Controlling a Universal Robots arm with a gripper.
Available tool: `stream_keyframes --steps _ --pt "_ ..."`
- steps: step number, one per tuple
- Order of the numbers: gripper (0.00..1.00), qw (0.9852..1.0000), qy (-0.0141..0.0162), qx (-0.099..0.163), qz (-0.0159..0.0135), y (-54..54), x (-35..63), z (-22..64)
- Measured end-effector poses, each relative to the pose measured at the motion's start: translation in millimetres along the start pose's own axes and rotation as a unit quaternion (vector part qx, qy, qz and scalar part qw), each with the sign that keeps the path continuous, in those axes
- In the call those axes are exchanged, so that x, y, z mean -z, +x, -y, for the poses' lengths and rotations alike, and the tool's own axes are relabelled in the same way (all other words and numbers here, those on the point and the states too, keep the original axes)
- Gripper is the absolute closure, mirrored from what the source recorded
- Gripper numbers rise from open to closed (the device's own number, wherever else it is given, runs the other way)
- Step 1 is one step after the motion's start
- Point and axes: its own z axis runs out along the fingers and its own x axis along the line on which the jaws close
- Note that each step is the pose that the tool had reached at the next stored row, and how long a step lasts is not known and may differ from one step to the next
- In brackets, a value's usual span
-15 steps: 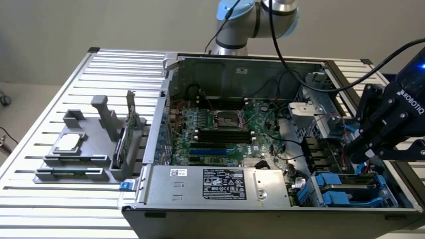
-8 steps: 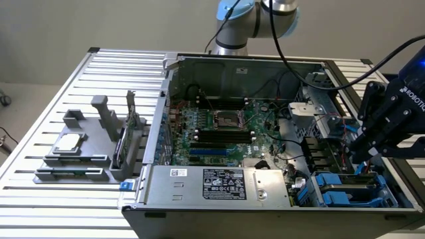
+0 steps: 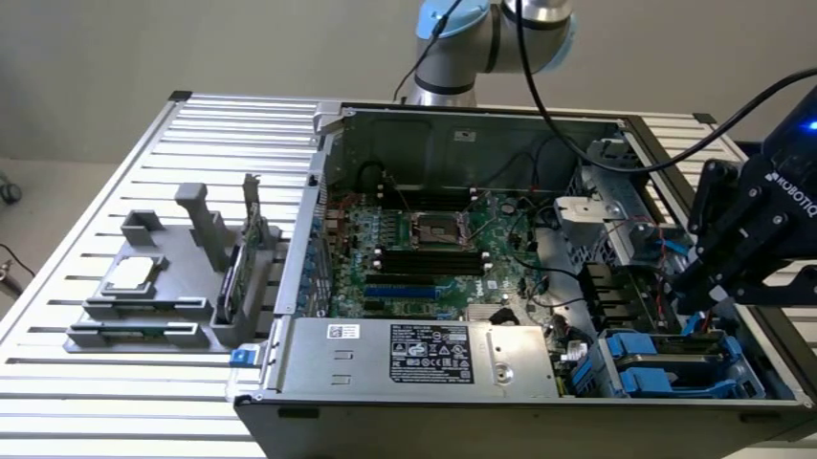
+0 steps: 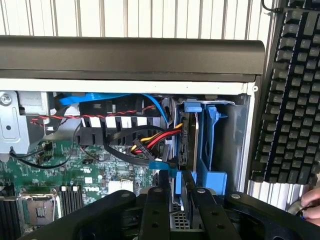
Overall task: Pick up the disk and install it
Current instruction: 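Insert the second disk wire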
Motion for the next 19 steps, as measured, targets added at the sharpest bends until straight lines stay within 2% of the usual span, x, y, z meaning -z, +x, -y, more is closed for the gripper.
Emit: stream_keyframes --steps 3,11,15,19 --pt "0.75 1.0000 -0.0018 0.002 0.0016 0.2 -1.5 0.5" --pt "0.75 0.9999 -0.0087 0.007 0.0044 1.3 -6.5 1.3" --pt "0.75 0.9999 -0.0123 0.010 0.0051 1.7 -9.0 1.4" --pt "0.75 0.9998 -0.0144 0.011 0.0055 2.1 -10.4 1.8"
